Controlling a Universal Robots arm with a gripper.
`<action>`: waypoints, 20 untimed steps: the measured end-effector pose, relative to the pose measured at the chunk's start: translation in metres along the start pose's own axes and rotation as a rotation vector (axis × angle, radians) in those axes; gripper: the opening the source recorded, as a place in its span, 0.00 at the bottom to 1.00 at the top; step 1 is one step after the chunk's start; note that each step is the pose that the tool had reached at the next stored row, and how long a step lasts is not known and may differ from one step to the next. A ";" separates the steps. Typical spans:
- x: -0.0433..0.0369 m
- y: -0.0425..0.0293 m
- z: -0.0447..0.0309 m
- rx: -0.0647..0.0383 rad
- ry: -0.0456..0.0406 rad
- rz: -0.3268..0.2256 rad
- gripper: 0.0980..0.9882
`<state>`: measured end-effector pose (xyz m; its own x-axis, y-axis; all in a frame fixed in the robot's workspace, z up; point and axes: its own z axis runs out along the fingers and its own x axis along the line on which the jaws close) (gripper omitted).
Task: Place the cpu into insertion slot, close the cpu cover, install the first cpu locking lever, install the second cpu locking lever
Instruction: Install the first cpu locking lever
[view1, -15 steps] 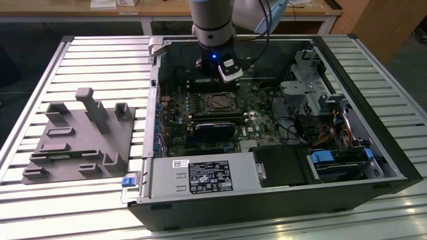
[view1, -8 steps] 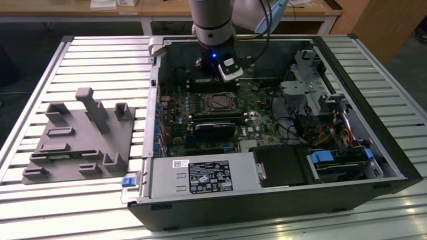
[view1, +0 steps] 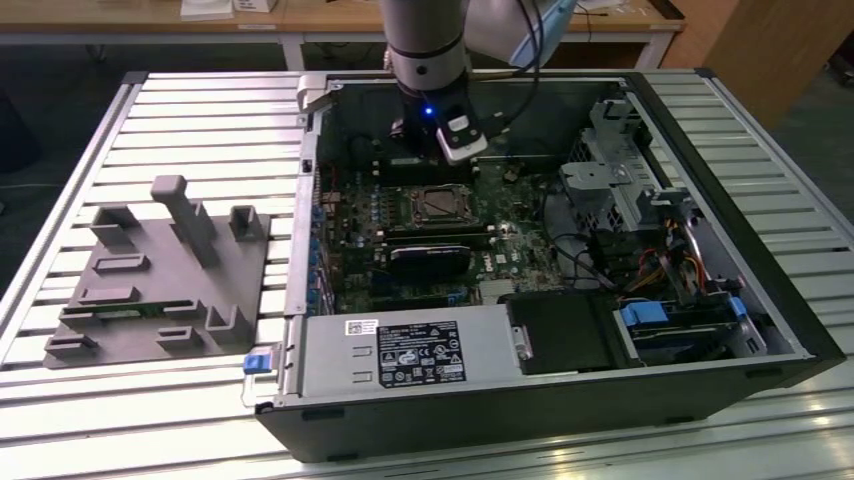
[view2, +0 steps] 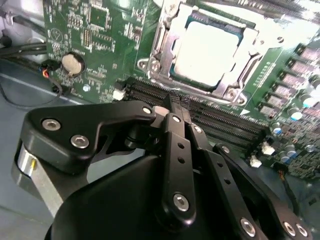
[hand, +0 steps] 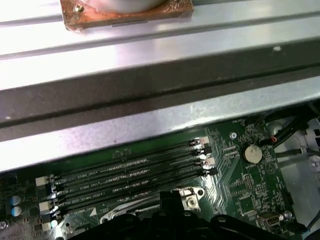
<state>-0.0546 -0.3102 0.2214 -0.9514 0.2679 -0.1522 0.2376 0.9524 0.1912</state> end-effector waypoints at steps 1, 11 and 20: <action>-0.0003 0.0001 0.0001 0.010 0.0019 -0.001 0.01; -0.0098 0.0018 0.0021 0.128 0.0760 -0.006 0.01; -0.0147 -0.0089 0.0012 0.153 0.0930 -0.006 0.01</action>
<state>-0.0425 -0.3224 0.2207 -0.9653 0.2539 -0.0612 0.2518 0.9670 0.0396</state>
